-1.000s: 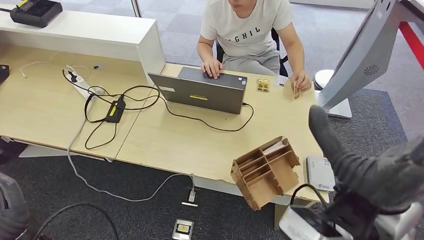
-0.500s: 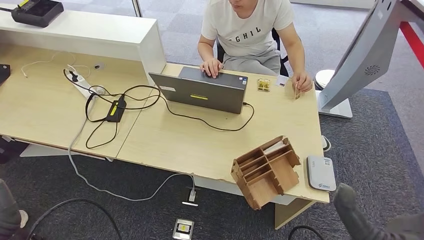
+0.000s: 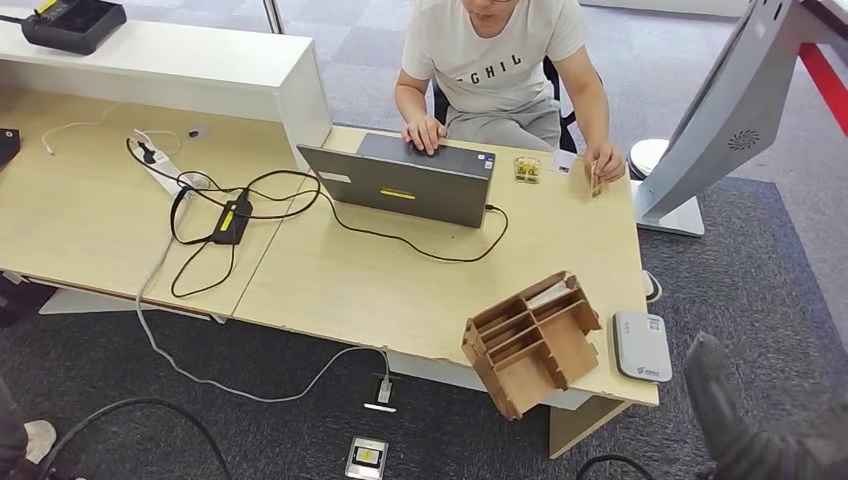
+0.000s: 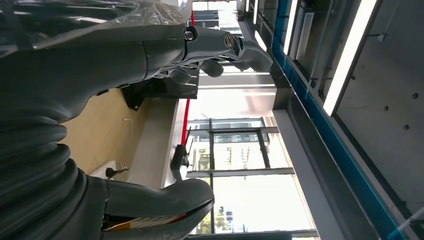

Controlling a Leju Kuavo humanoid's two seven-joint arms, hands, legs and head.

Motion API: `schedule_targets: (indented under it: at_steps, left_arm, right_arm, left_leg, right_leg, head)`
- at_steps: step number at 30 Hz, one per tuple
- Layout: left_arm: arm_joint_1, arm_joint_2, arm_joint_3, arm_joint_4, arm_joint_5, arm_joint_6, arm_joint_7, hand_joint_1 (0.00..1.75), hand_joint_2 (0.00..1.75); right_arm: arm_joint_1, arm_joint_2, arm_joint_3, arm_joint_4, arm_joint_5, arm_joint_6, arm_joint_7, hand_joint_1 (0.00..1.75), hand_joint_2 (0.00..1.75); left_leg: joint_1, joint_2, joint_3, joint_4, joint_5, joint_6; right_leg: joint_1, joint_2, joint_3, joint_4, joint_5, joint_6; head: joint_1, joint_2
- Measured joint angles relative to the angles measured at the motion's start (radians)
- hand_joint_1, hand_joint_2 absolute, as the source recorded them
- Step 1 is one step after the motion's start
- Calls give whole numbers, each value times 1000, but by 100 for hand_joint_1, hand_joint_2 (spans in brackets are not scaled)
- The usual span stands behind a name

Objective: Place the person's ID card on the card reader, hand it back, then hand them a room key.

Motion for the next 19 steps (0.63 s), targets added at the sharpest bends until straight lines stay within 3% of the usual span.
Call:
schedule_targets:
  at_steps: [4,7,12,19]
  left_arm:
    - [-1,0,1,0,-7,0,0,0,175]
    - [-1,0,-2,0,-14,0,0,0,175]
    - [0,0,-5,0,-18,0,0,0,175]
    - [0,0,-7,1,-8,0,0,0,175]
  right_arm:
    - [-61,-57,45,62,38,19,213,0,175]
    - [-100,-102,87,109,58,57,317,0,175]
    - [-127,-144,126,161,69,69,366,0,175]
    - [-126,-186,156,210,80,15,414,0,175]
  left_leg:
    - [0,0,0,0,0,0]
    - [0,0,0,0,0,0]
    - [0,0,0,0,0,0]
    - [0,0,0,0,0,1]
  right_leg:
    - [0,0,0,0,0,0]
    - [0,0,0,0,0,0]
    - [0,-1,0,0,0,0]
    - [0,-1,0,0,0,1]
  head:
    - [0,0]
    - [0,0]
    - [0,0]
    - [0,0]
